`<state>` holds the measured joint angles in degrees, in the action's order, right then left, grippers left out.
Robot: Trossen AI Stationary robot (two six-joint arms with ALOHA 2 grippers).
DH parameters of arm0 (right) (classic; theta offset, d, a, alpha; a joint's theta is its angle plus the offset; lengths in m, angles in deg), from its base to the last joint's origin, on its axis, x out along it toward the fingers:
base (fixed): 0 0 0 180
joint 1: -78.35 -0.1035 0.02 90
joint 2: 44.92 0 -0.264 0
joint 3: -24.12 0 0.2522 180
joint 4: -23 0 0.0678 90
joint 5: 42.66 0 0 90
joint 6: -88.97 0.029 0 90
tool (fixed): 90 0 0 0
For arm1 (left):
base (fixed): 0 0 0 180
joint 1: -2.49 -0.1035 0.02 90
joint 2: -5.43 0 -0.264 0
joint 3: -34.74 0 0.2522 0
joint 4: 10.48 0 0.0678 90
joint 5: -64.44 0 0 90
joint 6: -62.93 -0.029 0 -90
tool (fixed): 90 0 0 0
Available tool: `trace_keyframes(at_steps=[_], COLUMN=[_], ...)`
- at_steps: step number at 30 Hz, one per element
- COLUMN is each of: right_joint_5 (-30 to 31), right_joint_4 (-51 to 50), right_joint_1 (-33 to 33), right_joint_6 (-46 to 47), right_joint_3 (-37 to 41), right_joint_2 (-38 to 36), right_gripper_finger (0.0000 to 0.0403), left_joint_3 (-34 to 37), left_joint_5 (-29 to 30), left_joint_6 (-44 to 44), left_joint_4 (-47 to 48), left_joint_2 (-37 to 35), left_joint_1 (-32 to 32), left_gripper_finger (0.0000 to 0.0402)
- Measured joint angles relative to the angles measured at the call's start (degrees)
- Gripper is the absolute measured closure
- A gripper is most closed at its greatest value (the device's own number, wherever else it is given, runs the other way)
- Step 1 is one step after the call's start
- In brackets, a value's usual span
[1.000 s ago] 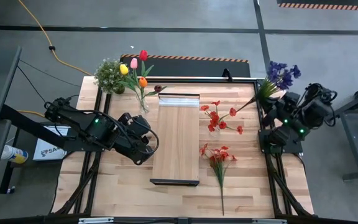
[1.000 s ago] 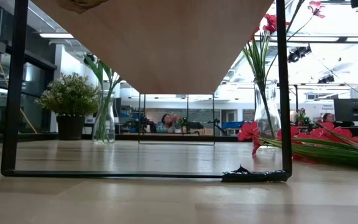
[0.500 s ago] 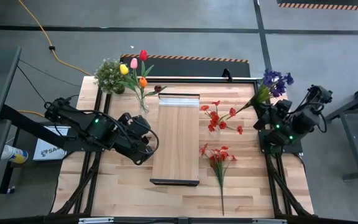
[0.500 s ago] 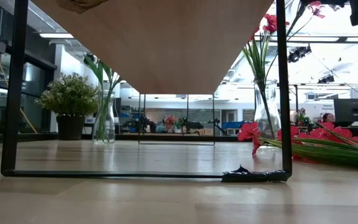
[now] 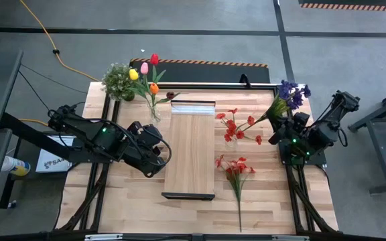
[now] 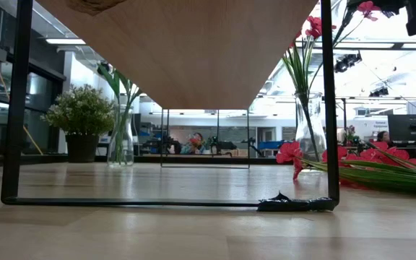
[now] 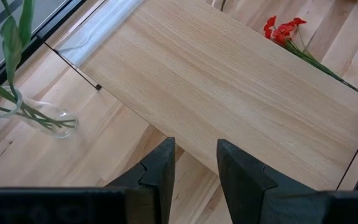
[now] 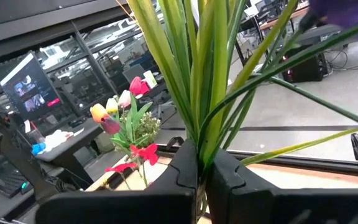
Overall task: Pick and place flowers into a vace then onto a shelf
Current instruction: Put the purple flowers into the right vase
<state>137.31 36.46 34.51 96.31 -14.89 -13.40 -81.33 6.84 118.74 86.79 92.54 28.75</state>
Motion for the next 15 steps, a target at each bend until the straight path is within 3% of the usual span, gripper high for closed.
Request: trace_keyframes(at_steps=[15], right_joint_5=[-1.22], right_joint_4=[0.09], right_joint_1=[7.67], right_joint_6=[-1.16], right_joint_3=[-0.03], right_joint_2=[3.02], right_gripper_finger=[0.0403], left_joint_3=[0.01], left_joint_5=[0.02], left_joint_6=[0.00], left_joint_4=[0.00], left_joint_2=[0.00], left_joint_1=[0.00], left_gripper_finger=[0.0250])
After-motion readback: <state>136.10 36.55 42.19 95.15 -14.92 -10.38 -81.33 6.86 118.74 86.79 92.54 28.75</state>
